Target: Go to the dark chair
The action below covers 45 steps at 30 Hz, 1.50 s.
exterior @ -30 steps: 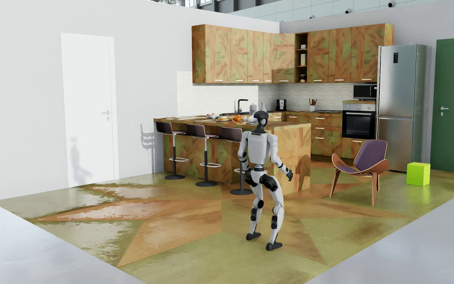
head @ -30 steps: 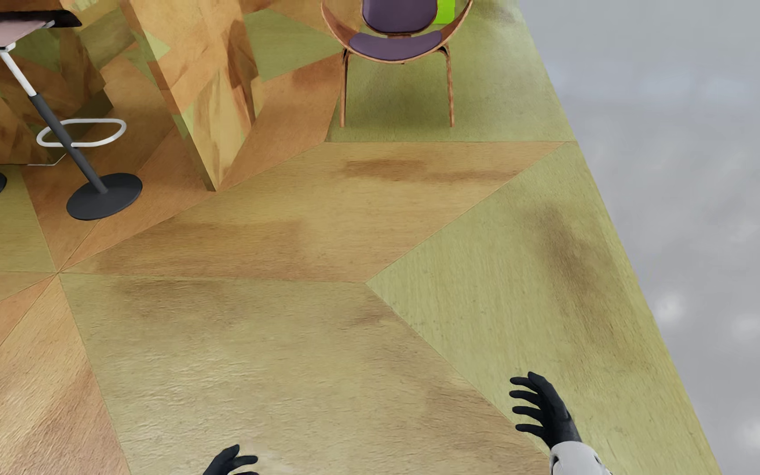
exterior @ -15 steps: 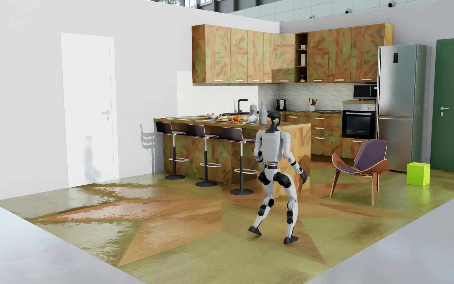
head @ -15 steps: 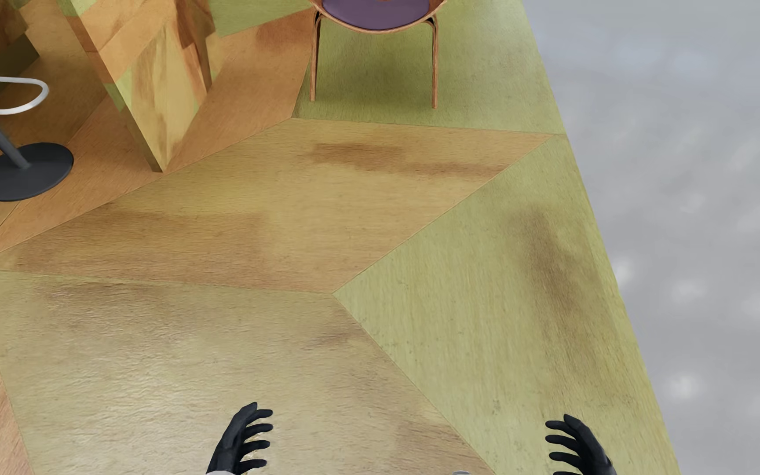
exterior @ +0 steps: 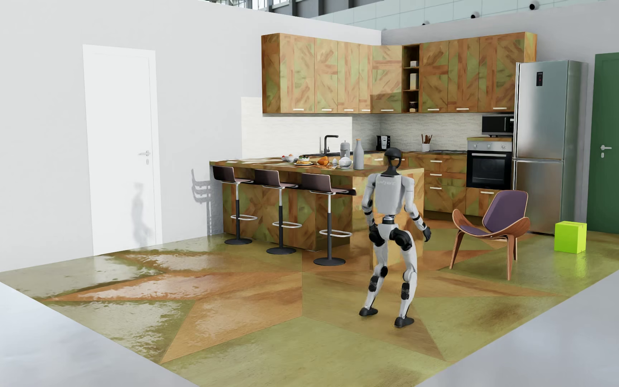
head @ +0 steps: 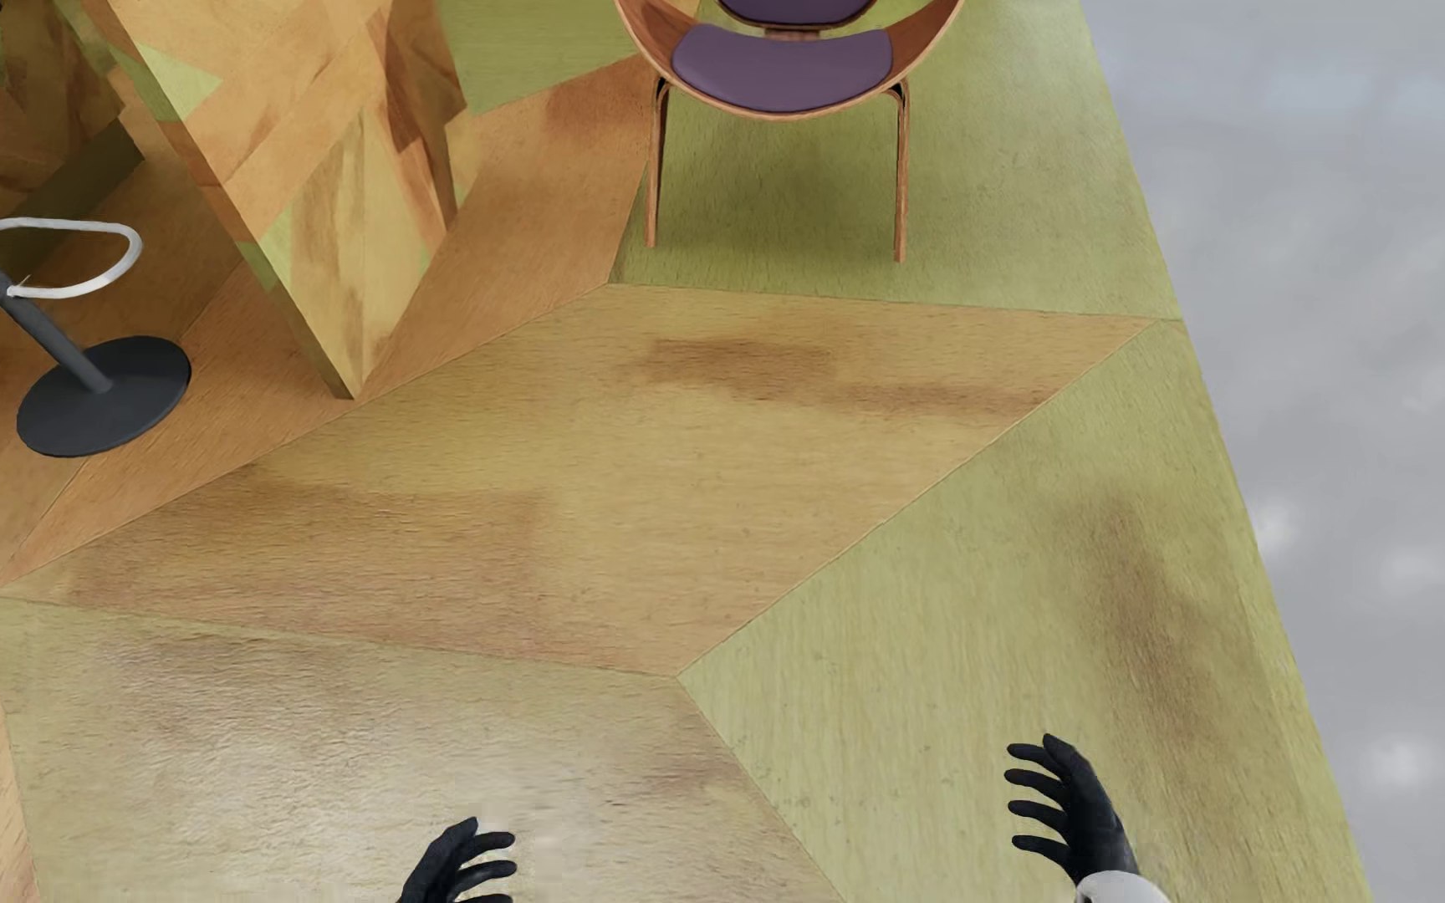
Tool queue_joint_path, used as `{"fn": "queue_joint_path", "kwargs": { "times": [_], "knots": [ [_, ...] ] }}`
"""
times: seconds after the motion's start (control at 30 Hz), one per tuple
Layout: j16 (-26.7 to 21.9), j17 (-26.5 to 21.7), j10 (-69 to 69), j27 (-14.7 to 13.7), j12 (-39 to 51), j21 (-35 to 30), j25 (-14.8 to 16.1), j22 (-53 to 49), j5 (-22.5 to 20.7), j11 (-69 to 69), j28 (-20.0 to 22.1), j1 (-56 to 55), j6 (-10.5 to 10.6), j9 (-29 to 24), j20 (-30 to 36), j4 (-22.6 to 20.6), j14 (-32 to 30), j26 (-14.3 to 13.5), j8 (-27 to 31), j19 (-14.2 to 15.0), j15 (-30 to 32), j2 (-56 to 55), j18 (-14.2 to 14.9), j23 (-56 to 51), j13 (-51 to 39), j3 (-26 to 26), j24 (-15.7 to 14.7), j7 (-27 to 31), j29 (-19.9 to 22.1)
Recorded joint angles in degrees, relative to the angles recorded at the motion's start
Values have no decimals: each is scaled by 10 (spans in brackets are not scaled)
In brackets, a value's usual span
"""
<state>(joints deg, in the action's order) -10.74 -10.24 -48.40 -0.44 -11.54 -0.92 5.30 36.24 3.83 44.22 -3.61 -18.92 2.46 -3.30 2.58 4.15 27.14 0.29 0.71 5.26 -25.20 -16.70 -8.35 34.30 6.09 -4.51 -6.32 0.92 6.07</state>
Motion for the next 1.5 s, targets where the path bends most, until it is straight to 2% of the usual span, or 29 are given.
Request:
{"fn": "queue_joint_path", "kwargs": {
  "times": [0.03, 0.07, 0.13, 0.17, 0.2, 0.23, 0.27, 0.33, 0.37, 0.43, 0.47, 0.57, 0.6, 0.67, 0.73, 0.83, 0.93, 0.97, 1.03, 1.07, 1.13, 1.23, 1.3, 1.33, 1.37, 1.4, 1.43, 1.47, 1.5],
  "knots": [
    [-12, 24, 53, -3, -21, -17, 2, 25, -6, 77, 5, 36, 10, -1, 9, 11, 25, 7, 4, 14, 32, -27, 114, 2, -16, -2, 18, 4, 10],
    [-13, 23, 69, 7, -31, -45, 4, 35, 4, 137, 24, 57, 4, -2, 36, 4, 30, 18, 3, 28, 73, -59, 117, -8, -6, -1, 35, 2, 7],
    [7, 27, 44, 26, -21, 11, -2, 3, -6, 89, 74, 74, -25, -10, 14, -3, 51, 39, -7, 47, 32, -117, 119, 4, 20, 28, 48, 2, -34],
    [27, -2, -52, 28, 5, 17, -7, -41, -18, 58, 97, 41, -41, -17, -5, -10, 36, 49, 0, 36, 39, -131, 83, 24, 22, 40, 52, 7, -55],
    [17, -26, -167, 26, 30, 18, -16, -25, -26, 51, 102, -20, -43, -16, 21, -10, -63, 46, 1, -35, 31, -118, 48, 35, 20, 34, 56, 7, -64],
    [12, -36, -221, 17, 37, 25, -25, -8, -31, 35, 96, -70, -36, -10, 34, -6, -146, 42, -3, -57, 26, -97, 12, 31, 24, 38, 54, 4, -63],
    [21, -39, -210, -12, 24, 24, -32, -17, -28, 14, 76, -108, -30, 3, 16, -3, -133, 45, -1, -17, 22, -76, 9, 46, 31, 31, 50, -9, -56],
    [19, -11, -57, 0, 3, -10, -44, -40, -26, 4, 18, -131, -9, 9, -10, 13, -53, 57, -11, -26, -3, -27, 59, -2, 24, 16, 61, -26, -44],
    [-4, 16, 0, 16, 6, -26, -54, 1, -22, 59, -4, -117, -10, 14, -9, 13, -92, 55, -7, -13, -14, -36, 98, 4, -9, 10, 75, -22, -45],
    [-18, 34, 9, 49, -20, -41, -68, 24, -22, 183, -9, -89, -20, 21, 2, 7, -72, 44, -2, -8, 91, -93, 96, -2, -25, 15, 81, -18, -59],
    [-15, 41, 27, 56, -47, -27, -67, 40, -17, 189, 5, -69, -35, 28, 3, 2, -66, 29, -3, -6, 87, -116, 96, -16, -13, 33, 65, -24, -72],
    [23, 7, 46, 10, -7, -6, -55, -16, 13, 10, 57, -16, -80, 21, -1, -17, -35, 10, 0, 4, 13, -144, 101, 11, 42, 66, 22, -24, -117],
    [29, -18, 30, -6, 16, -5, -56, -22, 24, -7, 58, -2, -80, 17, 12, -20, -12, -3, -2, 7, 93, -133, 102, 25, 57, 65, 22, -20, -119],
    [30, -37, -20, -6, 49, 5, -48, -10, 11, -3, 39, 2, -48, 10, 28, -8, 8, -20, -8, -9, 95, -111, 83, 16, 50, 59, 23, -14, -89],
    [26, -7, -11, -2, 46, -2, -34, 4, 6, -25, 9, 19, -14, 14, 7, -4, 7, 3, -13, -7, 82, -85, 99, -7, 31, 35, 20, -3, -27],
    [5, 18, -15, -16, 31, 22, -14, -16, 20, -3, 23, 49, -3, 6, 26, -20, 10, 58, -9, -3, 32, -60, 87, 23, 10, 6, 24, -3, 27],
    [32, -11, -201, -11, 44, 21, -11, -21, 19, -21, 78, -58, 0, 2, 20, -29, -192, 85, 5, 0, 8, -27, 47, 29, 52, 26, 27, -3, 18],
    [31, -23, -194, -2, 37, 17, -14, -17, 18, -39, 70, -84, 8, 9, 14, -17, -161, 87, -2, 2, 2, -4, 10, 31, 64, 22, 35, -16, 4],
    [21, -8, -54, 40, 6, -9, -24, -36, 10, -35, 41, -107, 20, 16, -17, -1, -28, 85, -6, 8, -27, 24, 36, 3, 22, 3, 79, -33, -29],
    [-4, 24, -12, 41, 8, -8, -27, 7, 19, 45, 36, -91, 10, 12, -12, -3, -44, 72, -5, 13, -39, 6, 87, 5, -9, -1, 98, -33, -45],
    [-11, 23, -3, 42, -11, -25, -36, 49, 6, 222, 50, -62, -12, 8, 22, -5, -22, 34, 10, 11, 118, -96, 88, 20, -24, 21, 96, -25, -79],
    [20, 9, 48, 35, -21, 7, -53, -1, -15, 146, 61, 13, -79, 8, 9, -9, -2, 5, -4, 9, 59, -184, 100, -2, 15, 66, 24, -30, -112],
    [28, -12, -50, -7, 18, 15, -73, -34, -1, 12, 50, 10, -103, -1, 11, -16, 8, 0, -10, 15, 86, -182, 97, 29, 30, 53, 25, -22, -99],
    [31, -37, -184, -26, 30, 2, -75, -43, -6, 12, 39, -51, -89, -5, 13, -13, -61, 4, -15, -12, 148, -175, 59, 47, 14, 40, 33, -11, -76],
    [16, -45, -243, -42, 23, 9, -68, -23, -12, 16, 23, -110, -62, -1, 35, -15, -141, 10, -19, -57, 133, -169, 33, 29, 3, 40, 37, -5, -41],
    [10, -36, -200, -68, 7, 8, -53, -21, -11, 9, 7, -127, -37, 0, 18, -11, -111, 31, -18, -25, 123, -148, 58, 18, 9, 38, 37, -1, -6],
    [2, -20, -112, -80, -6, 2, -36, -24, -13, 12, -5, -125, -11, 3, -3, 2, -58, 57, -20, -28, 99, -133, 83, 5, 12, 35, 36, 5, 19],
    [-22, 5, -20, -70, -8, -20, -24, 11, -15, 36, -10, -111, 6, 18, -16, 15, -71, 80, -17, -36, 63, -136, 133, 3, 2, 39, 36, 11, 32],
    [-22, 18, -5, -52, 14, -19, -27, 19, -5, 37, -2, -91, 5, 27, -17, 4, -64, 105, -13, -30, 42, -121, 121, 14, 25, 23, 42, 8, 27]
  ]
}}
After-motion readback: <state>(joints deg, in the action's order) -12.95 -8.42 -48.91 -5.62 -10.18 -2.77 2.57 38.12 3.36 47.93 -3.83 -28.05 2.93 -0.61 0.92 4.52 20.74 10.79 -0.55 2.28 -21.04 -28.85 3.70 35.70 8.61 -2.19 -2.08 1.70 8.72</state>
